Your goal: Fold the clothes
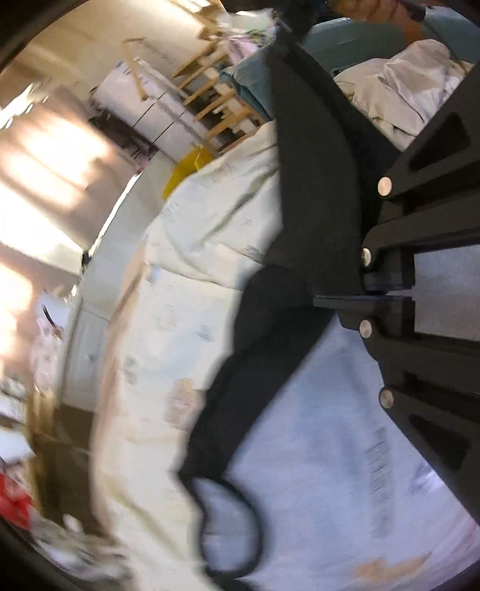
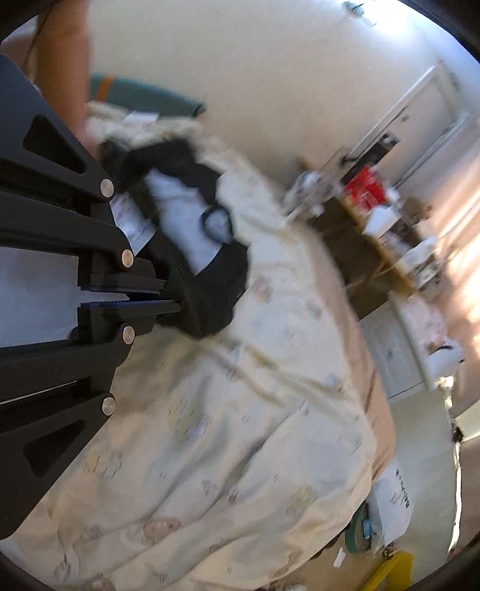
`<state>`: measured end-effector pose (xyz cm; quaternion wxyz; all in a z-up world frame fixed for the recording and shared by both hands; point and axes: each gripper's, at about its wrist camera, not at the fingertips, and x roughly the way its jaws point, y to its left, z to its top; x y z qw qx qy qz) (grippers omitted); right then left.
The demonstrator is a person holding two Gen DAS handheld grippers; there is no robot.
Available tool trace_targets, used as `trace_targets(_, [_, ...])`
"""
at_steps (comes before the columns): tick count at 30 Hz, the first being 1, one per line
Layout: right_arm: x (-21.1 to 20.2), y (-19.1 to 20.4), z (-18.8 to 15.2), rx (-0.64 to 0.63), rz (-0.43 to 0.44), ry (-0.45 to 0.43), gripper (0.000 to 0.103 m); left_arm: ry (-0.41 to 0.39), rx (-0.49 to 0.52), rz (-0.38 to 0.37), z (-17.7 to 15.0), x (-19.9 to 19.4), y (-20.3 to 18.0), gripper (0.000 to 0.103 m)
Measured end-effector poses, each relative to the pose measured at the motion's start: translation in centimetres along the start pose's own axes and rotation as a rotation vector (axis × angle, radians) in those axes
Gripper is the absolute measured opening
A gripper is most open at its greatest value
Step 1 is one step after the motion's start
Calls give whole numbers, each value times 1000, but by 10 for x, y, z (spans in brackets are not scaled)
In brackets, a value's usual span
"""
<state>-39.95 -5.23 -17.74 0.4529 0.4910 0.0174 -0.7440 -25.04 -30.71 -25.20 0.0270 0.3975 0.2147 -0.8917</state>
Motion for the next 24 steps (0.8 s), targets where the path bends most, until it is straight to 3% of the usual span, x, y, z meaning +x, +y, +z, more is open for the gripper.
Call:
trace_targets(5, [20,-19,0,-106,-141,100,2,73,213,65,86,16,-30,0])
trace_targets(9, [26,-46,6,-34,-106,108,2,147,336,119,148,40,-53,0])
trace_targets(12, [20,-59,7,16,-91,83,2,171,382,100,178,60,-77,0])
trace_targets(15, [16,-70,-2,80,-82,79,2,216,433,61,192,81,-110,0])
trace_targets(21, [11,-109,-33,274,-46,59,2,301,653,91,184,126,-161,0])
trace_targets(24, [16,-126,-36,361,4,40,2,310,668,102,185,143,-167,0])
